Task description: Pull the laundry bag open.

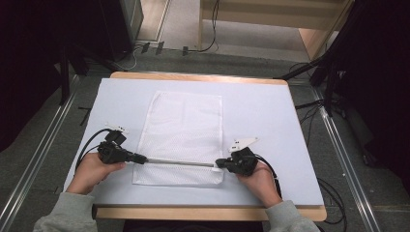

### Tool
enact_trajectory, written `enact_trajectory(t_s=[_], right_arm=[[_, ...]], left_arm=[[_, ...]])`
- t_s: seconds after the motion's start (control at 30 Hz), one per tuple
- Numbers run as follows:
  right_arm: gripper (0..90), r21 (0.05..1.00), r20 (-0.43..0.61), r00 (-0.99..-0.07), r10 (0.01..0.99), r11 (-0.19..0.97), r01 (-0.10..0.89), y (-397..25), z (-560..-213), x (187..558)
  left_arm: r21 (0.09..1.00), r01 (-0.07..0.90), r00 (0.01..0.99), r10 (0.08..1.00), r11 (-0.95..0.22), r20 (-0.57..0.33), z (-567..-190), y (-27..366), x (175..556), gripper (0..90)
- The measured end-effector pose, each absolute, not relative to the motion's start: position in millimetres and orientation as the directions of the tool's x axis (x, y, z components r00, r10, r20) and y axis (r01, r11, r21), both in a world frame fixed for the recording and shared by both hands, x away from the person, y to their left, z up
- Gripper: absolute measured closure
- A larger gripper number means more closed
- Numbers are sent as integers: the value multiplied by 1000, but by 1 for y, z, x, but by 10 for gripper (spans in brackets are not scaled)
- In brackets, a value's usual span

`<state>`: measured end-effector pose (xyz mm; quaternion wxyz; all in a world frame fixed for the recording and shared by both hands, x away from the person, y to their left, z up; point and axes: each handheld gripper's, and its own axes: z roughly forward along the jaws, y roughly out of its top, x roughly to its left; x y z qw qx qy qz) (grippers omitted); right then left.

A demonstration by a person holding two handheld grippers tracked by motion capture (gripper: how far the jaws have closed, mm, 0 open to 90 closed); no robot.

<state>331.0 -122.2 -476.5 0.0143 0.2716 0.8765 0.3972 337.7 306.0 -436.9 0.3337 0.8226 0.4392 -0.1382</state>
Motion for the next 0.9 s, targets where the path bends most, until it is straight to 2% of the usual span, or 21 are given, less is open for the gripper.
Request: enact_trajectory(t_s=[0.23,0.3,0.33,0.7,0.9], right_arm=[[898,700,191,-856,481,544,462,-122,-476,332],[898,698,197,-856,478,545,465,-122,-476,333],[898,696,203,-854,480,543,471,-122,-476,334],[893,664,237,-845,480,556,501,-119,-473,339],[893,656,218,-843,491,566,499,-123,-470,341]], left_arm=[[418,838,533,690,-350,-490,-436,326,334,880],[412,844,517,725,-344,-455,-436,334,332,880],[412,851,507,715,-325,-482,-437,337,331,880],[435,835,529,711,-337,-464,-438,336,325,871],[446,824,544,707,-348,-452,-439,332,323,868]])
